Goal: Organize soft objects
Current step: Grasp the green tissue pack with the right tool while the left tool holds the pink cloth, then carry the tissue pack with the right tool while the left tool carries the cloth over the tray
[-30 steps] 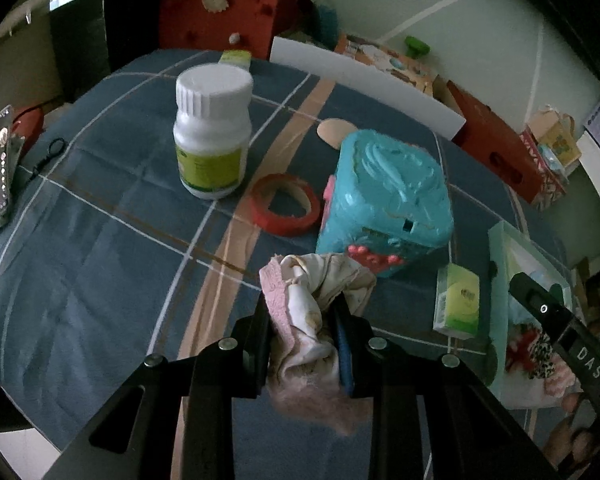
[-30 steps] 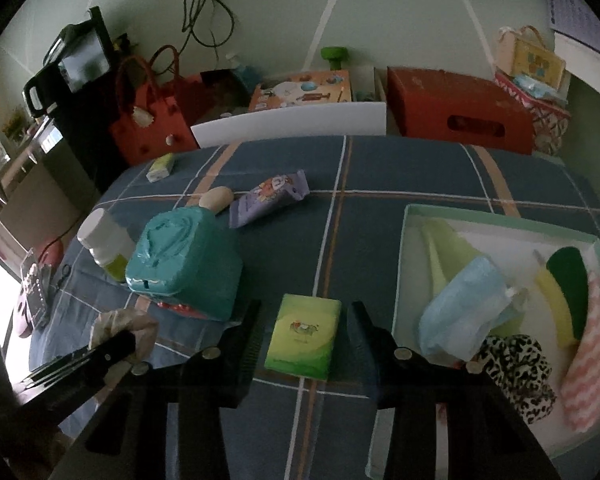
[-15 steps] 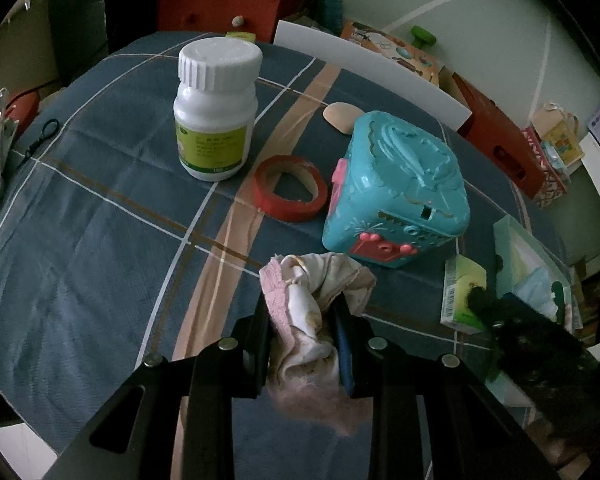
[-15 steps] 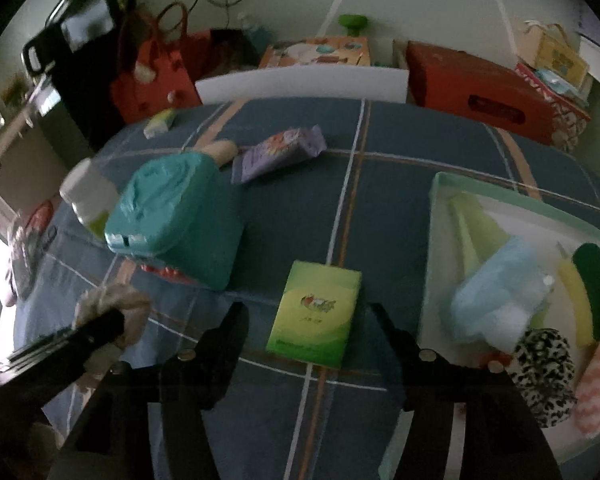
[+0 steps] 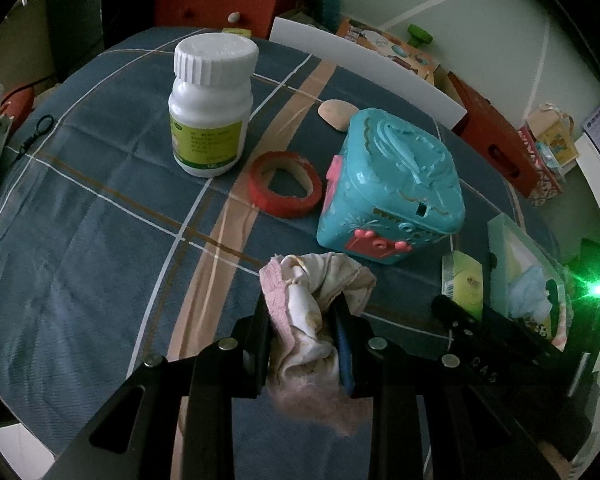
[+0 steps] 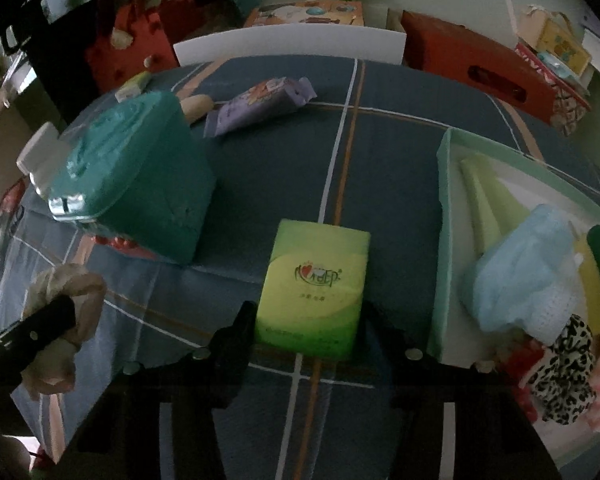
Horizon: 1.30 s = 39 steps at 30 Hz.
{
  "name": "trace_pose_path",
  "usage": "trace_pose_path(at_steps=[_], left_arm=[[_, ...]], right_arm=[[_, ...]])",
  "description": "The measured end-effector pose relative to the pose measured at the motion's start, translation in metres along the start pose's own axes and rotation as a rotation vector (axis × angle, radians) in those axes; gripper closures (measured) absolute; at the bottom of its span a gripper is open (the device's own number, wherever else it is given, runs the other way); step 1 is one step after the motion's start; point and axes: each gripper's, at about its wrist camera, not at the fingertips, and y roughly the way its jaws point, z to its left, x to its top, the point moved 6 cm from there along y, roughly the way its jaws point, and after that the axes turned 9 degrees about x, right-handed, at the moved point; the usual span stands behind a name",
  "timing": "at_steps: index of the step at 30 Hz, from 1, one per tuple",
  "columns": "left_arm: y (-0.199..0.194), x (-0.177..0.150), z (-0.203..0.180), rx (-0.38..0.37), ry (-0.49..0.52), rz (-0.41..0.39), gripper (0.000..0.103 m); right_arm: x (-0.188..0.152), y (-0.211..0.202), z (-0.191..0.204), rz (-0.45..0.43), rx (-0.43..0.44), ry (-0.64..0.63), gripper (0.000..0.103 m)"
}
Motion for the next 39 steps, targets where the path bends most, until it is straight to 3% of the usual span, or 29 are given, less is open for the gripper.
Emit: trace_pose_path(at_steps=[5, 11, 15, 19, 30, 39], left_arm=[[-0.004, 0.000, -0.002, -0.013, 0.005, -0.006, 0.074], [-0.025, 0.003, -0.014, -0.030, 0.032, -0.057, 0.074], [-0.042, 0.005, -0.037, -0.072, 0.077, -0.074, 0.074], [-0.054, 0.007, -0.070, -0.100, 0.158, -0.093, 0.074], [-0.055, 0.025, -0.184, -0.192, 0.368, -0.127, 0.074], [-0.015, 0.030, -0.260, -0.242, 0.444, -0.047, 0.074]], right_arm=[[0.006, -0.012, -0.002, -0.031, 0.025, 0.026, 0.050], [0.021, -0.062, -0.002, -0.178, 0.060, 0.026, 0.050], [0.029, -0.099, -0.020, -0.284, 0.042, 0.060, 0.050], [0.032, -0.116, -0.055, -0.331, -0.016, 0.157, 0.050], [0.002, -0.139, -0.166, -0.353, -0.192, 0.416, 0.050], [-0.021, -0.122, -0.207, -0.289, -0.204, 0.541, 0.050]])
